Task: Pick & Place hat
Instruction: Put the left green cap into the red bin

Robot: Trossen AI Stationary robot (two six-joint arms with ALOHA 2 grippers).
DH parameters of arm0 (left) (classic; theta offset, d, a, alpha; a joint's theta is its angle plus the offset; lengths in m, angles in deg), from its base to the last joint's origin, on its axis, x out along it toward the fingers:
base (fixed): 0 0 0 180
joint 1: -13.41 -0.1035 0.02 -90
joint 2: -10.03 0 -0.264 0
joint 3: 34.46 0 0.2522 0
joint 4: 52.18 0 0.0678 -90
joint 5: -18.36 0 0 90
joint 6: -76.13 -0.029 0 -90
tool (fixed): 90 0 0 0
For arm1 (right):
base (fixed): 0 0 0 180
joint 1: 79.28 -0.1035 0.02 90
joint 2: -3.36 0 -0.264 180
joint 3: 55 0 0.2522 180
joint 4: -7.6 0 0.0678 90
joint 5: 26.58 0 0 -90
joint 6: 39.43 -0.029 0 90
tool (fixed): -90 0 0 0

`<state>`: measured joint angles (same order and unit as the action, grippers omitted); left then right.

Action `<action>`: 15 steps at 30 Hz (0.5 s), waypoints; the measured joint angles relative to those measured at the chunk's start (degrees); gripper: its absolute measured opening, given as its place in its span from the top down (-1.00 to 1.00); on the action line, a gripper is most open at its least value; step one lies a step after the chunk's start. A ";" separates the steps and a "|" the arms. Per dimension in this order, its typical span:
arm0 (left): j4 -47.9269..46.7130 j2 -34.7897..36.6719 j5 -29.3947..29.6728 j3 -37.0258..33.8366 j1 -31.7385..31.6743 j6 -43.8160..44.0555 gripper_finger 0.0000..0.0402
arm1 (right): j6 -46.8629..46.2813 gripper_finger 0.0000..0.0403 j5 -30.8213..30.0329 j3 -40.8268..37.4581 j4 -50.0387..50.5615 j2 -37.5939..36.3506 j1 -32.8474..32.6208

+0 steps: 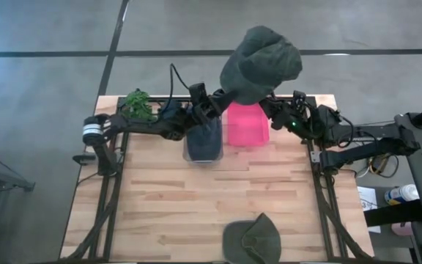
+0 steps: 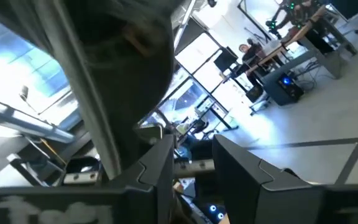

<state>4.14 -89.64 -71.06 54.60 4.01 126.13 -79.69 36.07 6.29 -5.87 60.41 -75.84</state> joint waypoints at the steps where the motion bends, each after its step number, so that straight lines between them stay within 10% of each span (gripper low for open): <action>1: 0.07 -0.19 -0.39 0.57 -0.12 -0.07 0.97 | -0.01 0.48 0.10 0.00 -0.27 0.11 -0.01; 15: -0.80 -0.70 -1.34 2.46 -5.66 2.16 0.97 | 1.44 0.32 0.99 0.02 0.27 -1.17 -0.15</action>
<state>3.33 -90.34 -72.40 57.06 -1.65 128.30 -78.26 37.06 6.31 -5.61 59.24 -75.99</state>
